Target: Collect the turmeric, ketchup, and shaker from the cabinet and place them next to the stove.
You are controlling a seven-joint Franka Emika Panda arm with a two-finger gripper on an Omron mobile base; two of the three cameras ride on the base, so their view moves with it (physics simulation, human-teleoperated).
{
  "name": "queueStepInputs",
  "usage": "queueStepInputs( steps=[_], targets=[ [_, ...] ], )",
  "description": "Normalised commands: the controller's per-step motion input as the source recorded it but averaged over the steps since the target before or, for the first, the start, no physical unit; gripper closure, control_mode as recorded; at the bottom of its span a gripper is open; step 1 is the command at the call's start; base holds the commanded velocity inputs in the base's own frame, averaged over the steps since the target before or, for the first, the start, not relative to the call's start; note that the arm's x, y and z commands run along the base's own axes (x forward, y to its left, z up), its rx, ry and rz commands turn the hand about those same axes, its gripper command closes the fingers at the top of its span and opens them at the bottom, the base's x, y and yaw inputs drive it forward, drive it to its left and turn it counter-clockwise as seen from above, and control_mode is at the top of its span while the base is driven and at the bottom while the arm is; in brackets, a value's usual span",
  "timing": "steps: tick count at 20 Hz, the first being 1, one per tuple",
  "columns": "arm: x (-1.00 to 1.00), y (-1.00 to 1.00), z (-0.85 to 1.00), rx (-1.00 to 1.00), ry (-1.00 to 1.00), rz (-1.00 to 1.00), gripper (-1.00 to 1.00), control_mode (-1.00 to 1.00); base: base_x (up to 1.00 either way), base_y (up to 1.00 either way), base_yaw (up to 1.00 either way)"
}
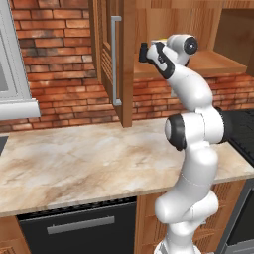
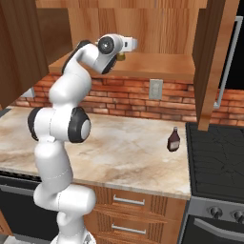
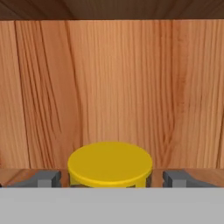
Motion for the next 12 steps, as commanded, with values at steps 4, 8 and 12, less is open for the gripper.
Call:
queueStepInputs(
  steps=[4,8,12],
  targets=[
    [0.11,0.04,-0.07,0.0,0.03,0.0,1.0,-1.0,0.0,0.0,0.0],
    [0.03,0.0,0.0,0.0,0.03,0.0,1.0,-1.0,0.0,0.0,0.0],
    [0.01,0.0,0.0,0.0,0.02,0.0,1.0,-1.0,0.0,0.0,0.0]
  ],
)
